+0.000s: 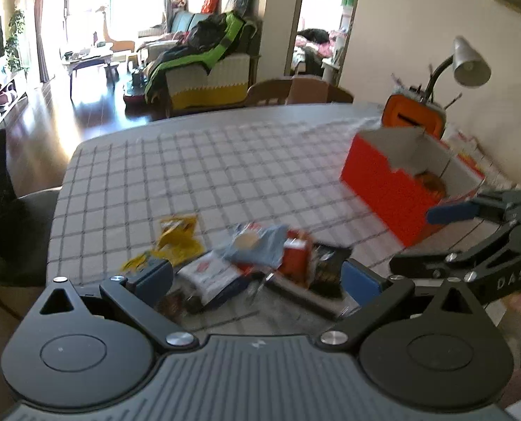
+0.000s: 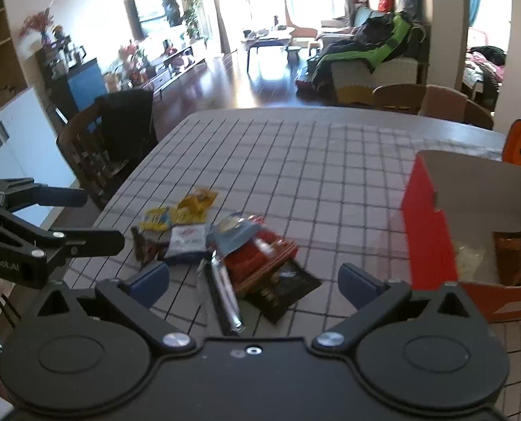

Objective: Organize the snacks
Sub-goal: 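Move both tools back over the snack pile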

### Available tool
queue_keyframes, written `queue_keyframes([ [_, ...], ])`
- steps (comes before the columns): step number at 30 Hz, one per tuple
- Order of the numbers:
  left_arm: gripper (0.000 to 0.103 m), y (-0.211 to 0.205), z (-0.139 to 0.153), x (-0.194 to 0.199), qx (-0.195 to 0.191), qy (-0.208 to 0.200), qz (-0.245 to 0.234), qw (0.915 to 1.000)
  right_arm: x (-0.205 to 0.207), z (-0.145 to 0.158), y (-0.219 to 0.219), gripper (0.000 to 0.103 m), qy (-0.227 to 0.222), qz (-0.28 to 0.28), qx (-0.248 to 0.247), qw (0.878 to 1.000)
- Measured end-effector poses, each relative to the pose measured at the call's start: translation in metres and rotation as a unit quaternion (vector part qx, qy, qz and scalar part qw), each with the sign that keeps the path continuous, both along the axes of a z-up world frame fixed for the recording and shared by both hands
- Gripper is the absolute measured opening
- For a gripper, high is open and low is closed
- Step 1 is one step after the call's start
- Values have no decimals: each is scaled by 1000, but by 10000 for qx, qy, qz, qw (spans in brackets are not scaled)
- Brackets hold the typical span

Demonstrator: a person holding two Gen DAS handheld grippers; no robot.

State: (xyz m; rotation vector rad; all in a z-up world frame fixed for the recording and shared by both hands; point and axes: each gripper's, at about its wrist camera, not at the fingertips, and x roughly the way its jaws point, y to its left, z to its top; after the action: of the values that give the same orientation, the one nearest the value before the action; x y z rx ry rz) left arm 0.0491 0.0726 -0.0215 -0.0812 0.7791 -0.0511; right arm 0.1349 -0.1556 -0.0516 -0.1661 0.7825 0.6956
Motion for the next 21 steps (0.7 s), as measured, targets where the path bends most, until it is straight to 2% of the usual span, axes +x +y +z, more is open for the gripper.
queue_keyframes([
  [4,103,12,-18,-11,203,182,27,9996,-5,-14,13,103,96,132,-104,9998],
  [9,103,24,-33,-21,174,301,53,9994,-9,-33,29,103,130,292,-313,9990],
  [14,103,31,-50,-24,106,470,35,9988,-12,-52,46,102,117,508,-724,9960],
  [21,103,34,-77,-20,230,691,49,9973,-14,-75,70,96,125,1037,-1145,9879],
])
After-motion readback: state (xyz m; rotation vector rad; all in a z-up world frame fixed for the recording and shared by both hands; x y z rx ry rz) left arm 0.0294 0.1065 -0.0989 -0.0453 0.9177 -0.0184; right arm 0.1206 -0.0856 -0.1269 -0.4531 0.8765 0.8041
